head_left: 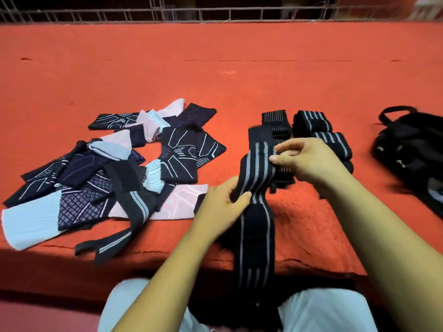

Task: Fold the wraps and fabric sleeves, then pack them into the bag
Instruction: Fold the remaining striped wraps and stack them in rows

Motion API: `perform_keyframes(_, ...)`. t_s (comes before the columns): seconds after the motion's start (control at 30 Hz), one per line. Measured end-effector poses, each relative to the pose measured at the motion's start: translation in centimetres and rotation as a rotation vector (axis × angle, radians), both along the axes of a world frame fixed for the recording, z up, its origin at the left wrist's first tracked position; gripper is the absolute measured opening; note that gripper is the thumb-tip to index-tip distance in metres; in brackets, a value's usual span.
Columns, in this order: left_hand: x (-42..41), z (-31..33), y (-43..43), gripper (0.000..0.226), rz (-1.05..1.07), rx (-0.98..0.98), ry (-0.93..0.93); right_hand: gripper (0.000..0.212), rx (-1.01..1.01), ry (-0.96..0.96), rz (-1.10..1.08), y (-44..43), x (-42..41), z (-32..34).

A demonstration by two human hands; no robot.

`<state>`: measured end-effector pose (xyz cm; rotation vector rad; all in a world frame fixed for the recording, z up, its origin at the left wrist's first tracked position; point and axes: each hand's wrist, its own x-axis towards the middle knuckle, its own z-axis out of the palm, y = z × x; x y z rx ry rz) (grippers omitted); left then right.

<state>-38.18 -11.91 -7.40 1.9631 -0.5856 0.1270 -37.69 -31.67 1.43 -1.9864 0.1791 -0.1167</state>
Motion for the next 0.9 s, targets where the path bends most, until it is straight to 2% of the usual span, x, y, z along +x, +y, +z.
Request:
perform_keyframes(0.13, -0.2, -0.3, -0.7, 0.015, 0.074, 0.053, -0.008, 0.01, 0.215, 0.061, 0.066, 0.5, 0.2, 0.7)
perform_keyframes(0.17, -0.2, -0.1, -0.9, 0.014, 0.079, 0.04, -0.016, 0.016, 0.229, 0.052, 0.097, 0.8, 0.0, 0.8)
perform_keyframes(0.27, -0.2, 0.5, -1.5, 0.009, 0.05, 0.048, -0.041, 0.051, -0.107, -0.017, 0.128, 2.3, -0.6, 1.2)
perform_keyframes(0.33, -0.2, 0.9, -2.2, 0.027, -0.047, -0.064, 0.099, 0.063, -0.159, -0.074, 0.078, 2.9, -0.5, 1.2)
perform_keyframes(0.37, -0.2, 1.1, -2.6, 0.044, -0.111, -0.211, 0.241, 0.063, -0.12, -0.062, 0.087, 3.1, -0.4, 1.3)
perform_keyframes(0.4, 0.0, 1.0, -3.0, 0.069, -0.162, -0.384, 0.408, 0.059, -0.013, -0.033, 0.135, 3.1, -0.2, 1.4)
perform_keyframes(0.47, 0.4, 0.5, -3.4, 0.11, -0.281, -0.616, 0.652, 0.048, 0.392, 0.057, 0.299, 2.5, 0.1, 1.9)
perform_keyframes(0.5, 0.4, 0.1, -3.3, 0.115, -0.362, -0.641, 0.704, 0.047, 0.614, 0.093, 0.365, 2.1, 0.1, 2.3)
perform_keyframes(0.53, 0.3, -0.2, -3.2, 0.109, -0.419, -0.63, 0.73, 0.05, 0.755, 0.111, 0.401, 1.6, 0.2, 2.7)
perform_keyframes(0.57, 0.1, -0.3, -3.1, 0.095, -0.474, -0.611, 0.739, 0.05, 0.802, 0.111, 0.406, 1.0, 0.4, 3.0)
perform_keyframes(0.63, -0.5, -0.3, -3.1, 0.067, -0.555, -0.603, 0.756, 0.041, 0.728, 0.087, 0.364, -0.2, 1.2, 3.4)
perform_keyframes(0.67, -0.6, -0.2, -3.1, 0.056, -0.508, -0.61, 0.762, 0.036, 0.645, 0.064, 0.333, -1.0, 1.8, 3.4)
perform_keyframes(0.7, -0.6, -0.2, -3.2, 0.044, -0.43, -0.621, 0.757, 0.031, 0.499, 0.025, 0.309, -1.7, 2.2, 3.3)
perform_keyframes(0.73, -0.3, -0.3, -3.4, 0.033, -0.356, -0.62, 0.749, 0.027, 0.272, -0.032, 0.264, -2.6, 2.8, 3.0)
perform_keyframes(0.8, 0.2, -0.5, -3.8, 0.02, -0.25, -0.573, 0.732, 0.018, -0.119, -0.141, 0.139, -4.0, 4.1, 2.2)
perform_keyframes(0.83, 0.5, -0.7, -4.1, 0.018, -0.202, -0.55, 0.726, 0.016, -0.182, -0.182, 0.065, -4.4, 4.6, 2.0)
perform_keyframes(0.9, 1.0, -1.1, -4.6, 0.018, -0.132, -0.546, 0.738, 0.023, -0.162, -0.277, -0.029, -4.6, 5.4, 1.7)
